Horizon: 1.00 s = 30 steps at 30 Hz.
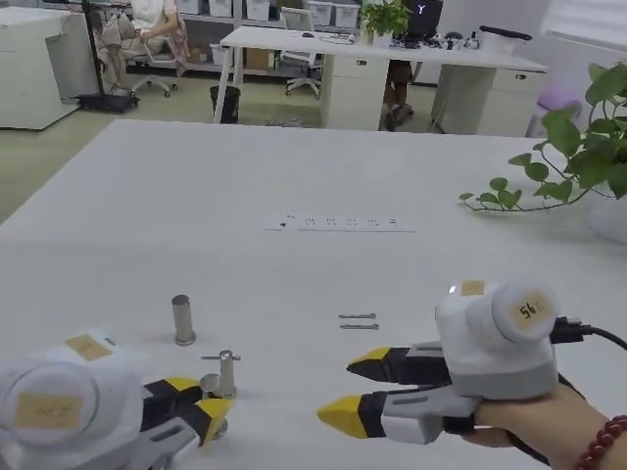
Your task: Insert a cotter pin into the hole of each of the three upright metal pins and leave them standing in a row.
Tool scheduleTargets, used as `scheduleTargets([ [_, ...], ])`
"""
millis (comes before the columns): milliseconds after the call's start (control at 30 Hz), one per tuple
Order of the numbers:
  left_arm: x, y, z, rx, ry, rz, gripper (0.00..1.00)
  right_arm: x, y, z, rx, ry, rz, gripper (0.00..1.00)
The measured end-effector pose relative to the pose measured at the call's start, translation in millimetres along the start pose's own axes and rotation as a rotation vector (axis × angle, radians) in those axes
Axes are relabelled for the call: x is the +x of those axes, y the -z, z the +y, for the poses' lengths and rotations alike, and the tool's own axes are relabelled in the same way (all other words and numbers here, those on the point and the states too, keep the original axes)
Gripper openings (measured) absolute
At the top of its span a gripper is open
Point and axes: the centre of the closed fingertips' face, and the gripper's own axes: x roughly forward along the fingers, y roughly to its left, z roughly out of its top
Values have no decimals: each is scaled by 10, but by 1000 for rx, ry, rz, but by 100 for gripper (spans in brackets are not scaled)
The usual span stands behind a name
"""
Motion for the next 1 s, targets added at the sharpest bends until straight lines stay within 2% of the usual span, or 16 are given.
scheduleTargets([
  [233, 220, -111, -197, -15, 18, -8, 11, -78, 58, -94, 15, 27, -3, 43],
  [300, 285, -124, -241, -40, 16, -6, 11, -96, 73, -139, 15, 37, -4, 43],
  [433, 394, -138, -324, -42, 0, -1, 11, -130, 79, -241, 23, 58, -16, 42],
  [667, 546, -95, -369, -95, -31, -3, 11, -161, 109, -356, 29, 79, -18, 41],
  [833, 583, -82, -376, -96, -42, -14, 11, -176, 115, -396, 24, 84, -16, 41],
  [933, 591, -72, -373, -72, -51, -9, 11, -187, 110, -422, 24, 87, -20, 41],
  [1000, 585, -57, -363, -87, -59, -7, 11, -188, 109, -433, 22, 90, -21, 40],
])
